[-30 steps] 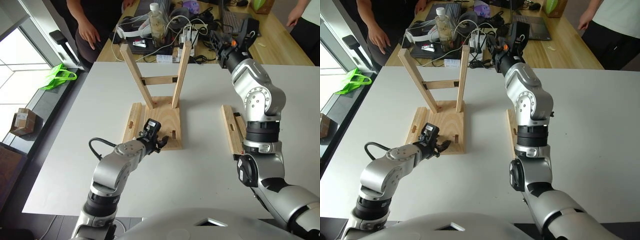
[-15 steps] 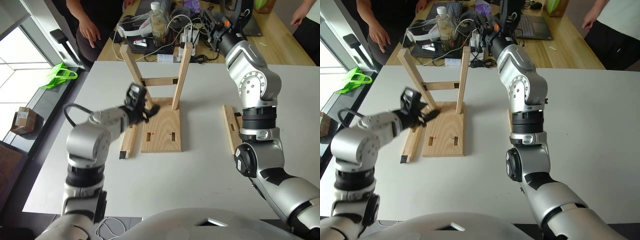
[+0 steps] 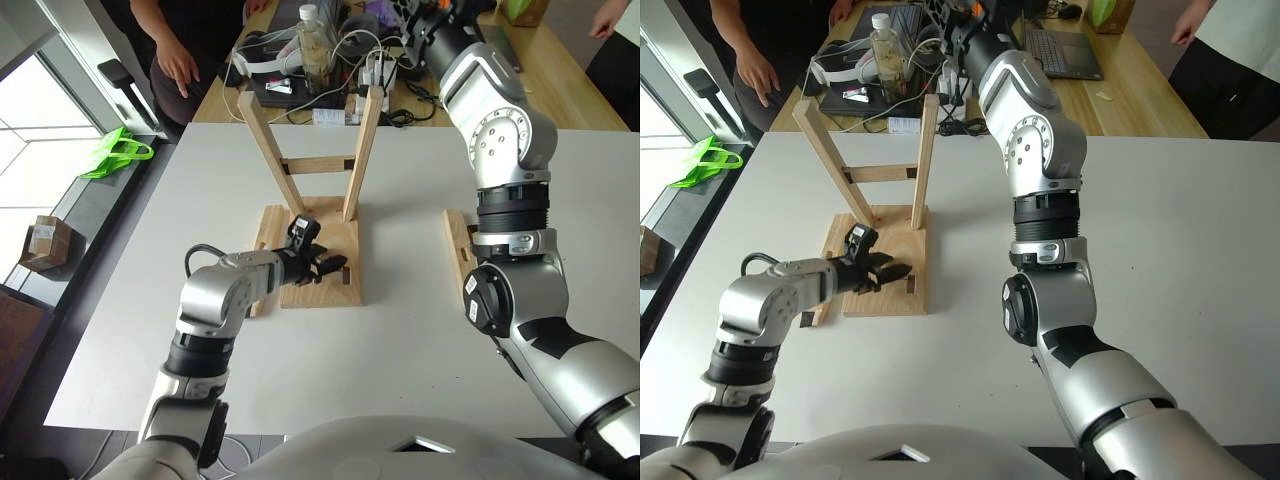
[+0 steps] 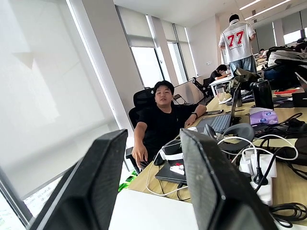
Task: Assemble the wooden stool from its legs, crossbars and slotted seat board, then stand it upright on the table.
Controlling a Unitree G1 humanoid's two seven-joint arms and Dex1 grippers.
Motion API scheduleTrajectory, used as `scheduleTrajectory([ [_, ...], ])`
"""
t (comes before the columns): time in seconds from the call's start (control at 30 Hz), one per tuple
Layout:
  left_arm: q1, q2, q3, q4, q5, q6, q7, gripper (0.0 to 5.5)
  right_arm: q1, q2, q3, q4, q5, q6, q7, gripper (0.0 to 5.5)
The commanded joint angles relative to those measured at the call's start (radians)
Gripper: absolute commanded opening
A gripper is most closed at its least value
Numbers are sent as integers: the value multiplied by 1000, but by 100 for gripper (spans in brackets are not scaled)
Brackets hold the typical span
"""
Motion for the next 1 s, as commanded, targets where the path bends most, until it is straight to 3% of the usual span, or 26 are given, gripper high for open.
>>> scheduleTrajectory([
  [0.03,129,61,-69,-41,-17,56,-25,289,-75,-2,-14,52,33,18,19,207],
  [0.37,187,66,-71,-87,-26,42,7,289,-264,-11,-142,262,189,24,80,207],
  [0.53,195,68,-69,-98,-30,35,13,289,-140,17,-29,520,92,163,170,207],
  [0.67,193,71,-64,-89,-27,29,14,289,-47,34,31,526,40,183,210,207],
  [0.83,193,67,-63,-87,-27,27,22,289,-143,21,-36,425,92,119,209,207],
  [1.0,194,68,-61,-100,-35,30,28,289,-345,-42,-237,337,280,74,152,207],
])
